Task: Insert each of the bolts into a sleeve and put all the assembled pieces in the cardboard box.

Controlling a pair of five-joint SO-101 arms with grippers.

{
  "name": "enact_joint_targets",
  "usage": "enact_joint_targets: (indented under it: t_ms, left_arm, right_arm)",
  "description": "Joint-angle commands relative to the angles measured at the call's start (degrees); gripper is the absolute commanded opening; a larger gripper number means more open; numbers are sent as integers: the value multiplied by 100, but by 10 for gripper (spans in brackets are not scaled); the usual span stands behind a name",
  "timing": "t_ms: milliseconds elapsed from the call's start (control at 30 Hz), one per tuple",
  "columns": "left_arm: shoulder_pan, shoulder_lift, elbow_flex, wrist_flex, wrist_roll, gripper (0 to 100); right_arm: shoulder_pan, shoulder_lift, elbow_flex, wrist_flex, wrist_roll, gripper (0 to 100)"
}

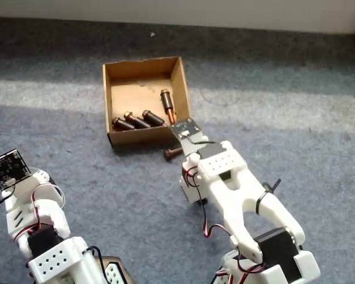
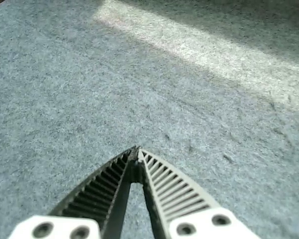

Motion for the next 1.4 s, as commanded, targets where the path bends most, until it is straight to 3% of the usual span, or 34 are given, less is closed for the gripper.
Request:
enact_joint_targets:
  t_ms: [0, 567, 767, 1033, 1133, 1367]
  left_arm:
    - [-13, -48, -295, -114, 35, 8]
    - [321, -48, -259, -114, 18, 8]
    - [382, -48, -251, -114, 26, 8]
    - [1798, -13, -418, -62, -492, 92]
    - [2185, 13, -963, 343, -642, 96]
    - [3688, 22, -2580, 1829, -1618, 120]
  right_arm:
    - [75, -259, 75, -110, 53, 5]
    - [48, -277, 787, -110, 53, 5]
    - [66, -963, 725, 681, 0, 5]
    - [84, -3222, 769, 980, -1037, 5]
    - [110, -3873, 804, 760, -1538, 5]
    - [1437, -4602, 1833, -602, -1881, 5]
